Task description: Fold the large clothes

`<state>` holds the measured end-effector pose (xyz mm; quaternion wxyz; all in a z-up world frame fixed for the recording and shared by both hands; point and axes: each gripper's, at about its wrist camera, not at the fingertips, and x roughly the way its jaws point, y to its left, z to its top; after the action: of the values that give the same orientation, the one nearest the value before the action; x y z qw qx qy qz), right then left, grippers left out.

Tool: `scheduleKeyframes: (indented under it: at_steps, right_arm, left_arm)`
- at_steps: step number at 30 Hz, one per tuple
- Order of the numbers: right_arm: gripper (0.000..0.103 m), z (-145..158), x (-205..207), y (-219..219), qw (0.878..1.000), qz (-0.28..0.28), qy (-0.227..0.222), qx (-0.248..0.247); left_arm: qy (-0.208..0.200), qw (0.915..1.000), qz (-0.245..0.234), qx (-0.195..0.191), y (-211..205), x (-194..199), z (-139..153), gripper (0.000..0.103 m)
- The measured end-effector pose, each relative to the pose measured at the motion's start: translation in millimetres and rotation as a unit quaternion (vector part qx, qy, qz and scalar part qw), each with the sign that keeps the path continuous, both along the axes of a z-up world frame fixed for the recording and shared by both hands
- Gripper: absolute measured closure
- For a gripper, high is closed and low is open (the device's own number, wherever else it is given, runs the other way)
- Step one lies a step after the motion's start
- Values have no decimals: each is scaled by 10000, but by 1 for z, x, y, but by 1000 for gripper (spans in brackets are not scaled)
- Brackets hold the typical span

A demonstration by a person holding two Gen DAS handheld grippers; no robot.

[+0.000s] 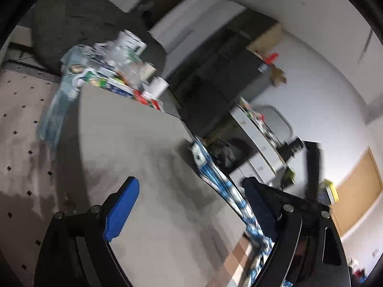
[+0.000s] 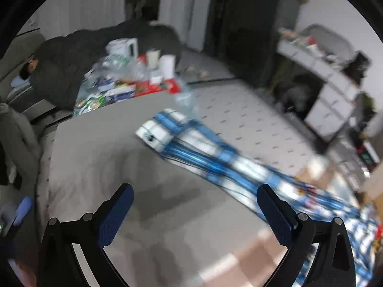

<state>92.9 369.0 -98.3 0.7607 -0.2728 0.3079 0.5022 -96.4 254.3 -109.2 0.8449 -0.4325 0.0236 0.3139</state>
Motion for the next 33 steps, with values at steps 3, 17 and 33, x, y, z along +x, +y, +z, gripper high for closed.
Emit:
scheduleKeyframes:
  at_steps: [3, 17, 33]
  right_arm:
    - [0, -21, -5, 38, 9998, 133, 160, -36]
    - [92, -60, -13, 118, 9931, -11, -934, -712]
    - [100, 96, 79, -61, 9772, -1490, -412, 1456]
  left_arm:
    - [-198, 9998, -85, 5, -3, -4, 1, 16]
    - [-364, 9975, -338, -505, 13, -5, -18, 16]
    - [-28, 9976, -678, -165, -8, 3, -5, 16]
